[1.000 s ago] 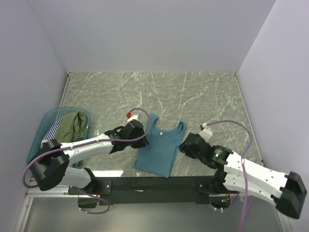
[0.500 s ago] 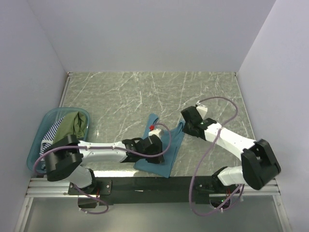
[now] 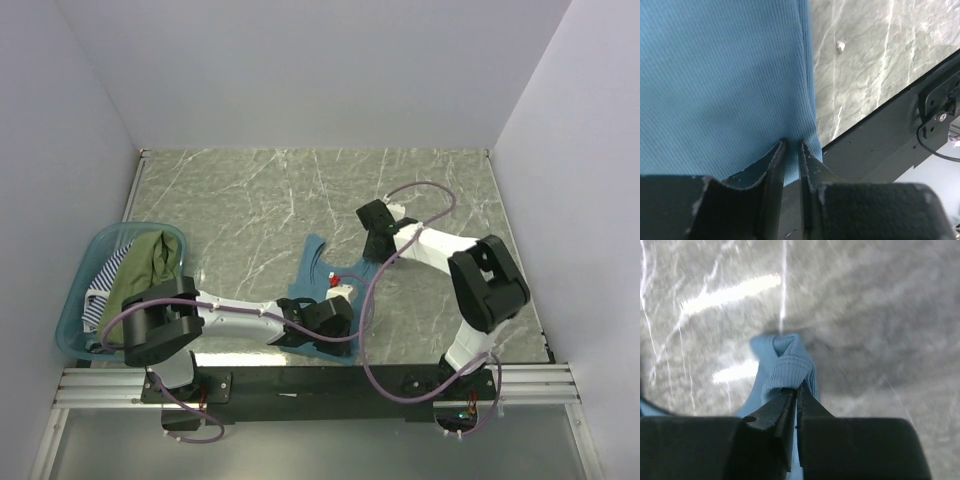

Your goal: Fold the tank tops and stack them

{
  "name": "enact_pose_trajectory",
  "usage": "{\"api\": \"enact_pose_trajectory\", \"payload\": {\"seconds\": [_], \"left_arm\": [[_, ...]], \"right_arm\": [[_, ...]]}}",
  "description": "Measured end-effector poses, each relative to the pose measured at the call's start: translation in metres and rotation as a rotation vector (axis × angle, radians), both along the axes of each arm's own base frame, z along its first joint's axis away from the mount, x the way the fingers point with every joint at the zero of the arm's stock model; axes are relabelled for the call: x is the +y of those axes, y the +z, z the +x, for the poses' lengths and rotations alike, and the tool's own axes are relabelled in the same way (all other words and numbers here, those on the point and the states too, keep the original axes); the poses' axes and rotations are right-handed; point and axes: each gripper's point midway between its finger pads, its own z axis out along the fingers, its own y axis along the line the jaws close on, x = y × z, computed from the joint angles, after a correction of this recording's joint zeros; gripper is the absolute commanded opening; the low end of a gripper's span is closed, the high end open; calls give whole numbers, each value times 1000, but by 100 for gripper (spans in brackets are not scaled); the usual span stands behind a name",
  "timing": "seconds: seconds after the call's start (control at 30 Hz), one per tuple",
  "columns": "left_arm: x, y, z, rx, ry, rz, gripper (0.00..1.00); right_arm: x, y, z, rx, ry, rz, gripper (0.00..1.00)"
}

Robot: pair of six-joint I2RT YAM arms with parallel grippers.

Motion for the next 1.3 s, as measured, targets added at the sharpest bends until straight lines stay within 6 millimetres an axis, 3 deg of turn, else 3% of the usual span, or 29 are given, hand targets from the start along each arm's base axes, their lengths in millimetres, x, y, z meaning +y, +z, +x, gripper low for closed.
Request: {"api": "enact_pose_trajectory", "payload": {"seconds": [0.1,0.37,0.57,0.7,0.77,0.87,0.97,1.1,1.17,1.23,1.3], "left_arm": [[-5,-1,1,1,-5,-3,24],[-24,0,17,-29,-19,-4,23],[-32,3,40,-61,-14,-16,29],[-37,12,46,-86,-24,-30,38],[-37,21,49,-106,-22,-41,40],[-33,42,56,-137,8,-66,41],[-24,80,67,-169,108,-123,37],[9,116,78,-176,305,-182,45],[35,117,76,-162,391,-182,48],[62,107,71,-140,459,-159,56],[87,94,62,-115,499,-132,56]], "right_arm": [[3,-6,12,27,8,-1,0],[9,-8,53,70,25,-8,1],[6,-4,75,70,46,-2,23],[10,5,78,55,83,20,41],[13,13,77,35,106,44,45],[17,38,71,-9,131,89,47],[20,67,62,-69,147,128,47],[13,90,33,-139,149,171,48],[7,91,12,-144,145,187,48],[2,83,-15,-140,145,201,47],[1,72,-49,-129,157,219,47]]}}
